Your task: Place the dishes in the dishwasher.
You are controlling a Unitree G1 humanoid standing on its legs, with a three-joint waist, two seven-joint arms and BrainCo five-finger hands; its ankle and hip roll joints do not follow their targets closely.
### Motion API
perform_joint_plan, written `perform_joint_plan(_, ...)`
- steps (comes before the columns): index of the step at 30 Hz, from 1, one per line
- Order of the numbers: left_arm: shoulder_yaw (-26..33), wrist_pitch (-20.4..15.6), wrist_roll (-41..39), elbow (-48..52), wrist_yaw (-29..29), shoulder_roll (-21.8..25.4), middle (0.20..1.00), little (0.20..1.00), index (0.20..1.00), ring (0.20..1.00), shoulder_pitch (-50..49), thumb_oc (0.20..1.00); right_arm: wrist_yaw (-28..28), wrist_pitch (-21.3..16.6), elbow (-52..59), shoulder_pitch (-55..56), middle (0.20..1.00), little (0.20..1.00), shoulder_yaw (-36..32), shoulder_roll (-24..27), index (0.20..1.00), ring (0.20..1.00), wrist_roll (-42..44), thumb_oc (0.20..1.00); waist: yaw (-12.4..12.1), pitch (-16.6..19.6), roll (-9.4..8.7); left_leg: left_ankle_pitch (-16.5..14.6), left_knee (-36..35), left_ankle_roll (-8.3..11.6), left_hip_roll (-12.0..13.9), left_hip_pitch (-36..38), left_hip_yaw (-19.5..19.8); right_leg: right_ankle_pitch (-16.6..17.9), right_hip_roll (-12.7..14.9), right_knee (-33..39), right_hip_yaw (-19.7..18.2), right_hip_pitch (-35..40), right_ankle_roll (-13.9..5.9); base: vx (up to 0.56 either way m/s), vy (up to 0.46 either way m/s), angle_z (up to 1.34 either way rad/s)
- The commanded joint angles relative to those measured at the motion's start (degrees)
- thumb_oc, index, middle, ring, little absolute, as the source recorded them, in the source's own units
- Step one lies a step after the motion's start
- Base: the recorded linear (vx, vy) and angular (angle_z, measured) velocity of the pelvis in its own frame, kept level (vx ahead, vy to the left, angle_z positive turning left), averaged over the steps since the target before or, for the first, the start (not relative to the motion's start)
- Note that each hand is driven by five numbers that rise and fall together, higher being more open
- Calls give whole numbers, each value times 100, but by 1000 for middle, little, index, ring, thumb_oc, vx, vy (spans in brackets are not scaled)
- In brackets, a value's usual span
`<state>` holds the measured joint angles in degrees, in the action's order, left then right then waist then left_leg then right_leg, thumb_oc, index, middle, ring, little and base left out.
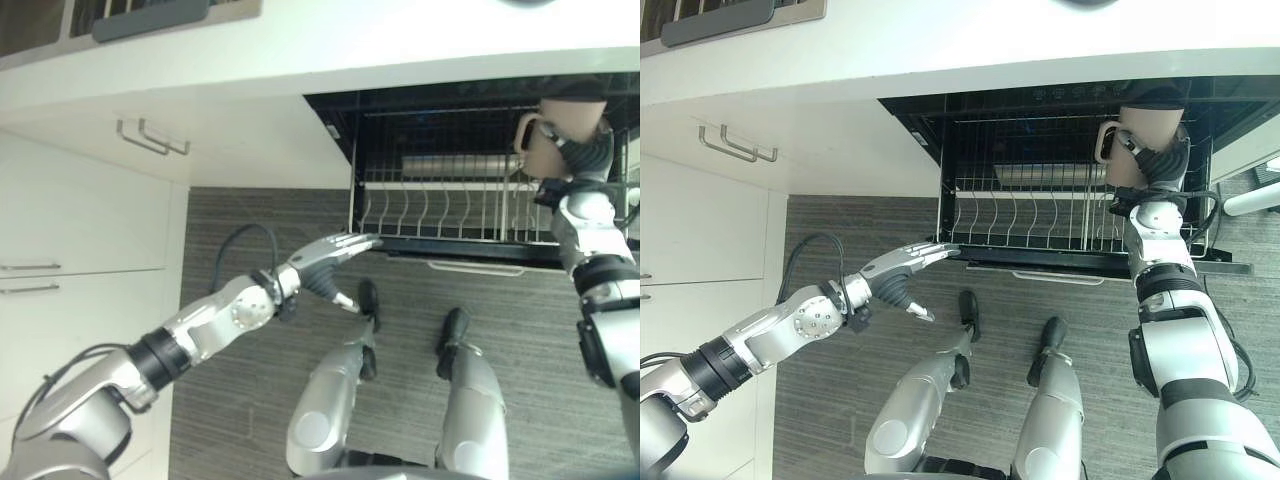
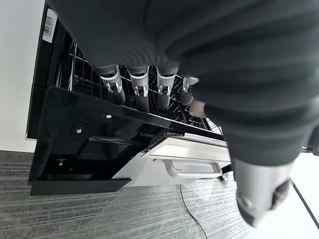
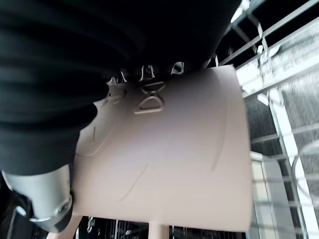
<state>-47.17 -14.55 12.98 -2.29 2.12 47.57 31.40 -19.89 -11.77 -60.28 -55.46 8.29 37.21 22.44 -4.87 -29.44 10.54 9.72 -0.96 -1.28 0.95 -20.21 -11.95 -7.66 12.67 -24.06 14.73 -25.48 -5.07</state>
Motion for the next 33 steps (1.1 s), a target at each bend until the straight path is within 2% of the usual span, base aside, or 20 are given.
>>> perform_joint_plan(1,-478,168,360,-328,-182,-316,1000,1000,1000,1000,-217,1000,-134,-276,140,-473,200,200,94,470,200,200,-114,200,65,-35,-31,-922,685,564,374,24,-85,837,61,1325,-186,175,-479,0,0,0)
perform_joint_plan(5,-477,143,405,-344,-155,-323,1000,1000,1000,1000,-257,1000,-117,-125,150,-454,200,200,136,452,200,200,-158,200,51,-35,-32,-914,680,578,382,9,-106,846,81,1332,-150,162,-491,0,0,0)
perform_joint_plan(9,-481,138,436,-330,-142,-320,1000,1000,1000,1000,-270,1000,11,180,78,-434,200,200,219,404,200,200,-336,200,40,-35,-22,-902,661,589,400,-19,-129,860,100,1340,-123,123,-502,0,0,0)
perform_joint_plan(18,-515,161,474,-335,-74,-360,1000,1000,1000,1000,-184,1000,171,140,-49,-507,200,200,404,230,200,200,-493,200,23,-35,21,-874,676,600,402,-159,-125,878,114,1308,-130,-27,-505,0,0,0)
perform_joint_plan(19,-514,178,473,-335,-66,-373,1000,1000,1000,1000,-177,1000,170,159,-52,-508,391,391,416,199,391,391,-473,391,24,-35,25,-874,672,598,399,-160,-120,878,112,1306,-136,-35,-503,0,0,0)
perform_joint_plan(20,-510,175,478,-346,-63,-378,1000,1000,1000,1000,-175,1000,148,174,-50,-508,1000,1000,424,187,1000,1000,-436,1000,22,-35,30,-873,663,598,397,-153,-121,877,111,1307,-135,-34,-501,0,0,0)
perform_joint_plan(27,-448,245,521,-316,-76,-436,1000,1000,1000,1000,-240,1000,-105,145,-69,-413,1000,1000,287,112,1000,1000,-399,1000,24,-35,65,-871,680,604,411,-165,-136,872,135,1271,-121,-69,-501,0,0,0)
perform_joint_plan(30,-434,258,539,-305,-96,-452,1000,1000,1000,1000,-278,1000,-434,143,-61,-405,1000,1000,215,116,1000,1000,-314,1000,26,-35,71,-869,691,607,417,-166,-149,878,144,1263,-117,-75,-507,0,0,0)
perform_joint_plan(33,-454,239,584,-345,-36,-485,1000,1000,1000,1000,-329,1000,-474,203,-29,-421,1000,1000,173,98,1000,1000,-520,1000,26,-35,68,-859,661,612,423,-144,-176,885,150,1274,-99,-68,-519,0,0,0)
